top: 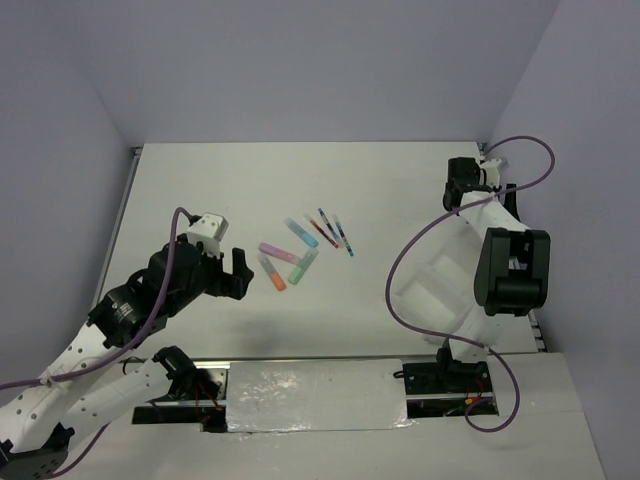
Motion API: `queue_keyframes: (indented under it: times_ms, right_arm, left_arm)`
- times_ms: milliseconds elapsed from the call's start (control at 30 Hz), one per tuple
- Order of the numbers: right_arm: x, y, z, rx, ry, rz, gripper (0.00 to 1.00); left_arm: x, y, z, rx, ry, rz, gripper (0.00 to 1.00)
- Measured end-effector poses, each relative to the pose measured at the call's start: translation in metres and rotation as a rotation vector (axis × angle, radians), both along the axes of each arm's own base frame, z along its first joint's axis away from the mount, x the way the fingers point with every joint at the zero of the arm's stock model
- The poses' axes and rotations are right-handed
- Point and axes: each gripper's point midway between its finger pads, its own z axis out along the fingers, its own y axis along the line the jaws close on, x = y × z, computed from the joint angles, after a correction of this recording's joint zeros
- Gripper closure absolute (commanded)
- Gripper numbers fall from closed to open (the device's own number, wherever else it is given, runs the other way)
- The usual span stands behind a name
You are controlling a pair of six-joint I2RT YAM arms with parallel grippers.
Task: Sort the stationery into containers
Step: Place the pen in the storage box, then pick up the pen from the center of the board.
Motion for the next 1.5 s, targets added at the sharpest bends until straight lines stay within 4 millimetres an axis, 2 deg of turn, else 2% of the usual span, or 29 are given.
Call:
queue_keyframes:
  times_ms: [67, 367, 433, 533, 600, 667, 700, 800, 833, 867, 933, 967, 1000, 1100, 1167, 1300, 1400, 1500]
  right_arm:
    - [-0.001, 0.0, -0.002, -0.002, 0.004, -0.009, 0.0]
    - [-0.002, 0.007, -0.001, 0.014, 0.003, -0.002, 0.01]
    - [0.003, 0.015, 0.005, 0.033, -0.017, 0.028, 0.01]
    - [0.017, 0.036, 0.028, 0.078, -0.092, 0.098, 0.01]
    - [0.029, 0.059, 0.048, 0.128, -0.171, 0.178, 0.0]
    - [0.037, 0.095, 0.066, 0.21, -0.246, 0.306, 0.0]
    - [0.041, 0.116, 0.074, 0.256, -0.276, 0.379, 0.0]
    - [0.048, 0.197, 0.097, 0.465, -0.378, 0.657, 0.02]
    - [0.047, 0.22, 0.1, 0.526, -0.395, 0.729, 0.04]
    - [0.047, 0.242, 0.101, 0.589, -0.405, 0.794, 0.11]
    - [0.047, 0.279, 0.091, 0.709, -0.386, 0.88, 0.2]
    - [0.048, 0.294, 0.083, 0.754, -0.359, 0.903, 0.3]
    - [0.051, 0.31, 0.073, 0.796, -0.326, 0.921, 0.34]
    - [0.069, 0.355, 0.031, 0.859, -0.197, 0.949, 0.43]
    - [0.077, 0.382, -0.002, 0.889, -0.114, 0.96, 0.45]
    - [0.076, 0.41, -0.059, 0.919, 0.043, 0.954, 0.48]
    - [0.084, 0.419, -0.079, 0.923, 0.092, 0.947, 0.49]
    - [0.088, 0.422, -0.091, 0.913, 0.117, 0.943, 0.5]
  left_arm:
    - [0.0, 0.0, 0.0, 0.0, -0.001, 0.001, 0.01]
    - [0.001, 0.001, -0.001, 0.004, 0.0, 0.005, 0.01]
    - [0.001, 0.001, -0.001, 0.005, 0.0, 0.006, 0.01]
    - [0.001, 0.002, -0.001, 0.007, -0.001, 0.011, 0.01]
    - [0.003, 0.003, -0.002, 0.013, 0.0, 0.02, 0.01]
    - [0.004, 0.004, -0.002, 0.016, -0.001, 0.029, 0.01]
    - [0.004, 0.005, -0.002, 0.019, -0.002, 0.036, 0.01]
    - [0.006, 0.011, -0.002, 0.021, -0.003, 0.08, 0.01]
    - [0.007, 0.014, -0.003, 0.027, -0.004, 0.1, 0.01]
    - [0.008, 0.018, -0.003, 0.029, -0.002, 0.129, 0.01]
    - [0.01, 0.029, -0.005, 0.04, 0.0, 0.194, 0.01]
    - [0.011, 0.035, -0.006, 0.05, -0.001, 0.226, 0.01]
    - [0.011, 0.04, -0.007, 0.054, 0.002, 0.259, 0.01]
    - [0.013, 0.055, -0.006, 0.058, -0.007, 0.332, 0.01]
    - [0.014, 0.061, -0.004, 0.049, -0.015, 0.366, 0.01]
    - [0.015, 0.066, -0.002, 0.044, -0.022, 0.385, 0.01]
    - [0.016, 0.065, -0.004, 0.05, -0.015, 0.385, 0.01]
    - [0.016, 0.065, -0.006, 0.056, -0.005, 0.382, 0.01]
